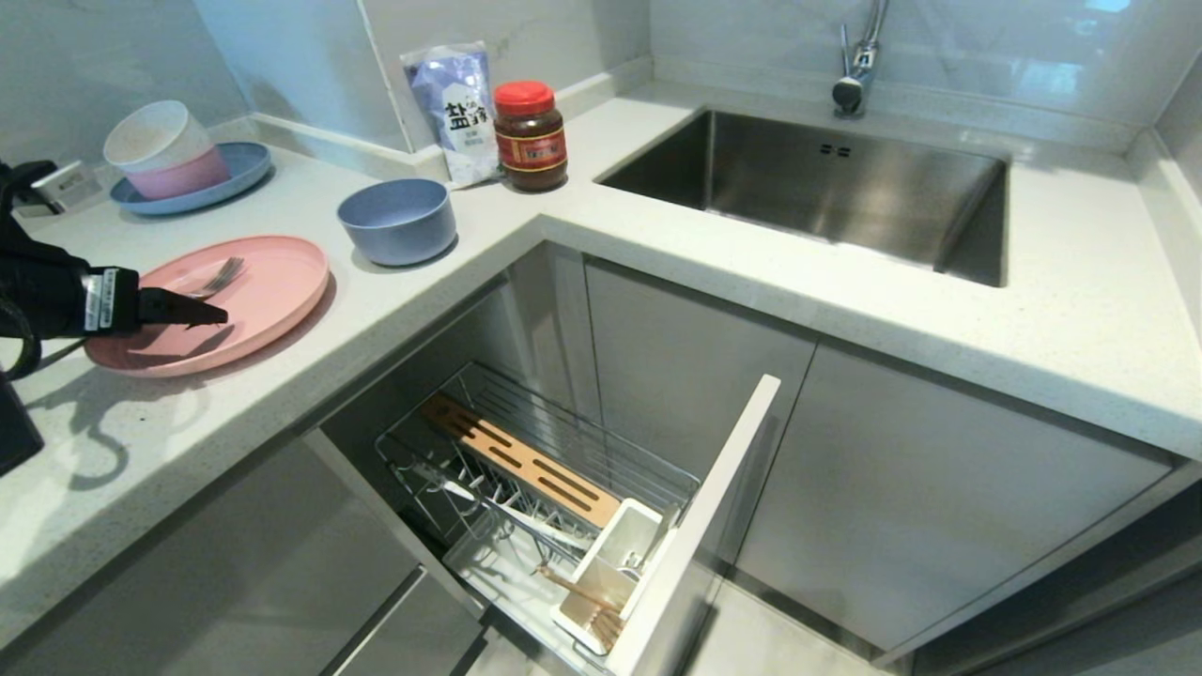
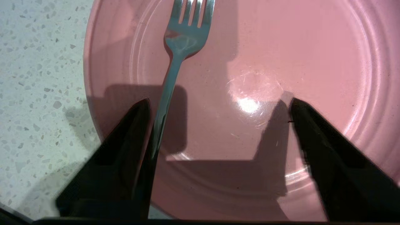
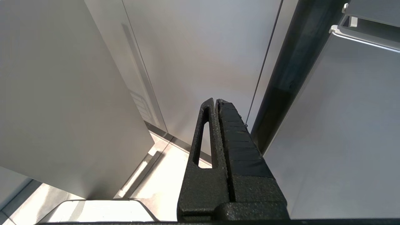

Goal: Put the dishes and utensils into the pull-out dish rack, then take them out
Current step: Pick up the fork and place it in the cupboard

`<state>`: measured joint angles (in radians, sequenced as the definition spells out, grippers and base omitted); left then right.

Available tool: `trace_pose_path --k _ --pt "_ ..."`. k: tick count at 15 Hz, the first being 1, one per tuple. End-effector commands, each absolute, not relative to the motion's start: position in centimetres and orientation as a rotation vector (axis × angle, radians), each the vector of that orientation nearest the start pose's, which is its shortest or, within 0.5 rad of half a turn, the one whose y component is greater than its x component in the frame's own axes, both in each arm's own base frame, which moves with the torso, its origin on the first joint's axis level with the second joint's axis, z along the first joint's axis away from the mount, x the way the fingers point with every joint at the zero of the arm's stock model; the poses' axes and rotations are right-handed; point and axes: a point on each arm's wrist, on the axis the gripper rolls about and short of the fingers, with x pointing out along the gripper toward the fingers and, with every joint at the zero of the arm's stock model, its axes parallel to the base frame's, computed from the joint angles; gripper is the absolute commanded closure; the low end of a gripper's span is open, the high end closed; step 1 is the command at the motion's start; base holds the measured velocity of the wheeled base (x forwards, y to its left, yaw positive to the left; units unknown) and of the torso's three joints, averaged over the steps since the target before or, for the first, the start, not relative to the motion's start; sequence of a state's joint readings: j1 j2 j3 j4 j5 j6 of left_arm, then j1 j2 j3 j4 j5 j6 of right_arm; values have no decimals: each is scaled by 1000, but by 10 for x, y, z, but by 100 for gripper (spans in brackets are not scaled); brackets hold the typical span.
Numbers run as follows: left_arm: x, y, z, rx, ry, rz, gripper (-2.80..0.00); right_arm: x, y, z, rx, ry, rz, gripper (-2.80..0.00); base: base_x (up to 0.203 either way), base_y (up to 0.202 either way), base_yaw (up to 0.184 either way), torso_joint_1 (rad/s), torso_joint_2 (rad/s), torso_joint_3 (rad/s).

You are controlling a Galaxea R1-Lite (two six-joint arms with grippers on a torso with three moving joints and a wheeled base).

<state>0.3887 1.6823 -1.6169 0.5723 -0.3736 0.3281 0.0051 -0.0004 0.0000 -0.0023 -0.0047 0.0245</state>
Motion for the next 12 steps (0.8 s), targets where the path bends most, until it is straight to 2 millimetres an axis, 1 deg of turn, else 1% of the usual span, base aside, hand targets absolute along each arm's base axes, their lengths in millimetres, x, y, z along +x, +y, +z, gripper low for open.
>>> trace_pose_path --k 1,4,12 --pt "274 103 300 86 593 -87 0 -23 0 75 25 -4 1 0 0 0 0 0 0 0" --pt "276 105 298 98 613 -48 0 -23 0 75 25 -6 0 0 0 0 0 0 0 0" --pt "277 106 298 97 611 -45 0 -23 0 75 25 -5 2 0 0 0 0 0 0 0"
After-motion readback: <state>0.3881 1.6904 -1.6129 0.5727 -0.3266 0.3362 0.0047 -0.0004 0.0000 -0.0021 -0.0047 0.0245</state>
